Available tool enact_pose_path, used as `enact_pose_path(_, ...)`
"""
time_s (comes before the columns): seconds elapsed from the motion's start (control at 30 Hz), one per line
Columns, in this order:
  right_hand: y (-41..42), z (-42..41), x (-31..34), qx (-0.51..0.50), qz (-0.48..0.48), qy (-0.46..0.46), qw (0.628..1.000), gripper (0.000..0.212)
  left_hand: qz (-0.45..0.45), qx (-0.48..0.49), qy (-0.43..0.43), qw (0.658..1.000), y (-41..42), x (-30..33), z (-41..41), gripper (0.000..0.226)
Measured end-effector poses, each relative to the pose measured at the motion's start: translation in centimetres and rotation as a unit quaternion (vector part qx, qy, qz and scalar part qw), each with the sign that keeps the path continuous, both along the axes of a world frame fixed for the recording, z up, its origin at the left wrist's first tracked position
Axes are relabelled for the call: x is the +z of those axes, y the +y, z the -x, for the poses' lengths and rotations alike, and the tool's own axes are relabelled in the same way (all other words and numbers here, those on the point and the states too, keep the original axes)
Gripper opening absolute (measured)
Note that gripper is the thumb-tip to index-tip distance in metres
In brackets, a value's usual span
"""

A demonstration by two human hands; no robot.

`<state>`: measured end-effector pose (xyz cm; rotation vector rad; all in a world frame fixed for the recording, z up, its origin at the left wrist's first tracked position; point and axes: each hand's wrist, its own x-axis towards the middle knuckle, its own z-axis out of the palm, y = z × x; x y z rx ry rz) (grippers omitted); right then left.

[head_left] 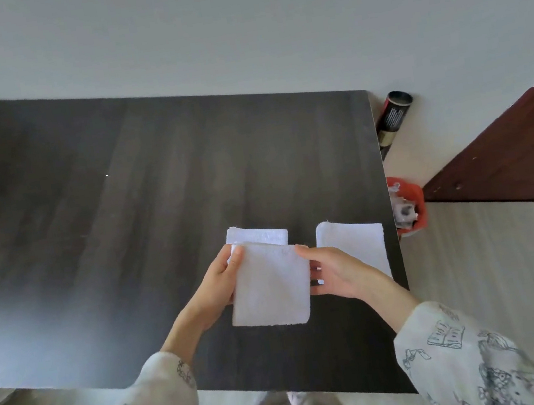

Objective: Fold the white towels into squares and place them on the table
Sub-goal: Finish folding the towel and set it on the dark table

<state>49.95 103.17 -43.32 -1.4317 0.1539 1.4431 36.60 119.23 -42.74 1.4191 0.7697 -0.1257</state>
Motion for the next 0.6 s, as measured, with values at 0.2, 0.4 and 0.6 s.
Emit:
enact_pose_path(0.2,3.7,-0.3,-3.4,-0.016,0.082,-0.106,0.991,0.024,-0.042,-0.035,0.08,0.995,4.4,-3.6,-2.0,0.025)
enact_pose_path(0.4,6.7,-0.4,-5.6,-0.005,0.169,-0.22,0.961,0.019,-0.052,-0.089,0.13,0.986,7.5,-5.6,-3.7,0.026)
enact_pose_path(0.6,7.6,-0.9,-6.5,0.032,0.224,-0.303,0.926,0.026,-0.088,-0.139,0.15,0.975,8.4,-6.9,-4.9,0.024)
